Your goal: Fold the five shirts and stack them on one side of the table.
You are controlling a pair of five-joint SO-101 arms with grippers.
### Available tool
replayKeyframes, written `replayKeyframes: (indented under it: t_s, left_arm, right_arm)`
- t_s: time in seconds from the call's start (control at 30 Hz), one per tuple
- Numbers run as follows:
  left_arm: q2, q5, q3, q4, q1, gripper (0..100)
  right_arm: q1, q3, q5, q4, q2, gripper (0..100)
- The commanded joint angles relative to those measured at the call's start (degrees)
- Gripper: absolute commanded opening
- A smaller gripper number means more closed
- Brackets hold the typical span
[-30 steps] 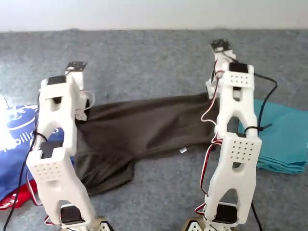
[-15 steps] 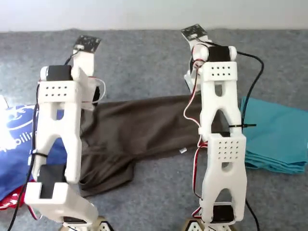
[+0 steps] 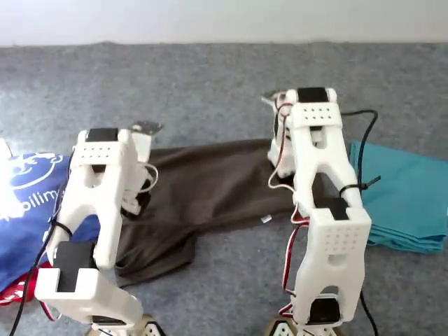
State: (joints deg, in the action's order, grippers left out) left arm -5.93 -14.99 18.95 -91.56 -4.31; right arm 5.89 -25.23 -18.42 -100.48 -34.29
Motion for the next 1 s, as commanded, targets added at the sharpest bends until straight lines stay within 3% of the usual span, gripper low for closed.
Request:
replayKeyframes:
  t_s: [0.0,0.3,0.5,0.7,0.97]
  left_arm:
    - [2.0,-2.6,3.6,2.4,-1.3,2]
    - [-3.1,-5.5,13.8,11.9,-6.4,2]
    - [-4.1,-3.9,11.2,9.9,-6.4,2]
    - [3.9,-4.0,10.4,7.9,-6.0,2]
    - [5.8,-3.7,13.8,16.3,-6.1,2]
  right_arm:
    - [-1.1,5.2,-2.3,-1.4,3.9,0.9]
    - [-10.3,6.7,-5.2,2.3,-0.7,0.9]
    - [-7.5,6.2,-5.2,1.3,1.2,0.9]
    - [-6.2,6.1,-5.1,0.5,5.5,0.9]
    - [-5.2,6.3,-4.7,6.5,2.2,0.9]
